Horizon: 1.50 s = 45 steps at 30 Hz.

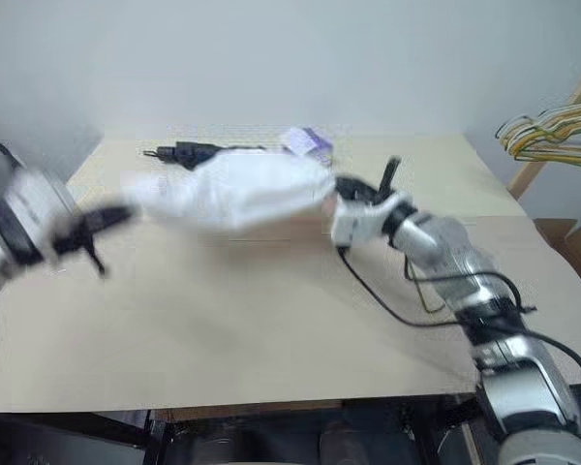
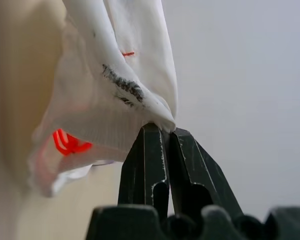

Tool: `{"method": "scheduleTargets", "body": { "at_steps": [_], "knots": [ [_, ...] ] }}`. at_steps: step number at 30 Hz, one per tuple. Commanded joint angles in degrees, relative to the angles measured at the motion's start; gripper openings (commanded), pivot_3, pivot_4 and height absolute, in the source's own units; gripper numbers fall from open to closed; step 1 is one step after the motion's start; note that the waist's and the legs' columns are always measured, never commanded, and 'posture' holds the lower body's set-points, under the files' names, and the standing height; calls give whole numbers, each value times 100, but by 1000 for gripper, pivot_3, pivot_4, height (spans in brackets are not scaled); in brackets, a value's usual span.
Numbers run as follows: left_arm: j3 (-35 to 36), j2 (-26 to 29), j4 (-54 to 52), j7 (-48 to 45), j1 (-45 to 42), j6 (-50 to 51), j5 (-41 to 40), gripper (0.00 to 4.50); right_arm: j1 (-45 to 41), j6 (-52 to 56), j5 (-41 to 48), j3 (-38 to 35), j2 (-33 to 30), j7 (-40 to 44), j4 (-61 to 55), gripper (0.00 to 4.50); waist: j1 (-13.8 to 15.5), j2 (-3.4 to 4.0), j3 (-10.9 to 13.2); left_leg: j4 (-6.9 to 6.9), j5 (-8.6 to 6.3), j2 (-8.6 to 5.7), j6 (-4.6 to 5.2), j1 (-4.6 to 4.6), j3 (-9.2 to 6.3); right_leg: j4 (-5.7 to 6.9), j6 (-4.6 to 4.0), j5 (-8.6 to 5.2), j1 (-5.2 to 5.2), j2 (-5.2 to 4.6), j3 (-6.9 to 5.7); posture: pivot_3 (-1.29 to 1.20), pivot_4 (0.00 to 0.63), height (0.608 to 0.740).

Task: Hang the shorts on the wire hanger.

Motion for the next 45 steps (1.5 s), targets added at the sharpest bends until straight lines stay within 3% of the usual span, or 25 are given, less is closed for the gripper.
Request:
{"method": "scheduleTargets", "body": {
  "at_steps": [1,4,6,13,20,25,31,33,35,40,45],
  "knots": [
    [-337,400,-499,-452,820,118,417,66,246,-428,80,255,-333,849,-328,0,30,-9,-4,-13,-6,4,-9,48,8,-12,-45,-28,26,-3,-1,22,0,740],
    [-693,514,-510,-474,1275,108,872,66,553,-710,92,497,-716,1580,-395,0,123,-16,-8,-16,-36,5,-36,78,12,-11,-53,-49,75,-9,-3,18,0,740],
    [-938,586,-550,-529,1440,48,1146,66,683,-791,201,533,-853,1906,-494,0,152,-16,-8,-8,-25,3,7,62,12,-2,-32,-48,67,-9,-1,12,0,740],
    [-1066,879,-956,-1120,1689,187,1061,66,1144,-618,841,395,-1301,3070,-1135,0,165,-16,-9,-1,-32,11,10,27,12,23,-12,-38,16,5,7,3,0,740],
    [-995,923,-1173,-1381,1788,247,941,66,1350,-758,953,304,-1368,3283,-1215,0,199,-17,-10,6,-32,12,10,27,17,23,-13,-39,14,3,7,3,0,740],
    [-903,907,-1062,-1567,1751,-6,851,1298,1501,-418,1506,112,-1445,3680,-1484,1567,242,-17,-10,9,-33,12,11,19,19,21,-12,-39,8,3,9,-1,0,740],
    [-460,968,-859,-1947,1416,44,372,3377,1936,350,2722,-571,-1845,4194,-2098,3764,271,-17,-9,15,-33,12,12,20,19,21,-10,-38,10,2,8,-5,0,740],
    [-337,752,-801,-1946,1124,116,-25,4025,2128,905,3132,-969,-1881,4135,-2315,4467,281,-17,-10,18,-34,12,12,18,18,22,-8,-37,10,2,8,-7,0,740],
    [-280,293,-708,-1656,663,206,-421,4467,2254,1883,3409,-1419,-1802,3865,-2476,4500,290,-15,-11,19,-34,13,12,20,18,21,-7,-36,13,2,7,-15,0,740],
    [-503,-492,-568,-950,-199,331,-373,4467,2067,4184,3452,-2037,-1140,2741,-2517,4500,266,-38,-29,25,-34,13,13,18,12,28,-2,-33,19,8,8,-30,0,740],
    [-868,-849,-579,-694,-670,377,-260,4467,1173,6847,3744,-2442,-379,1844,-1845,4500,224,-38,-31,25,-35,10,12,16,14,27,-1,-32,17,9,16,-48,0,740]
  ]
}}
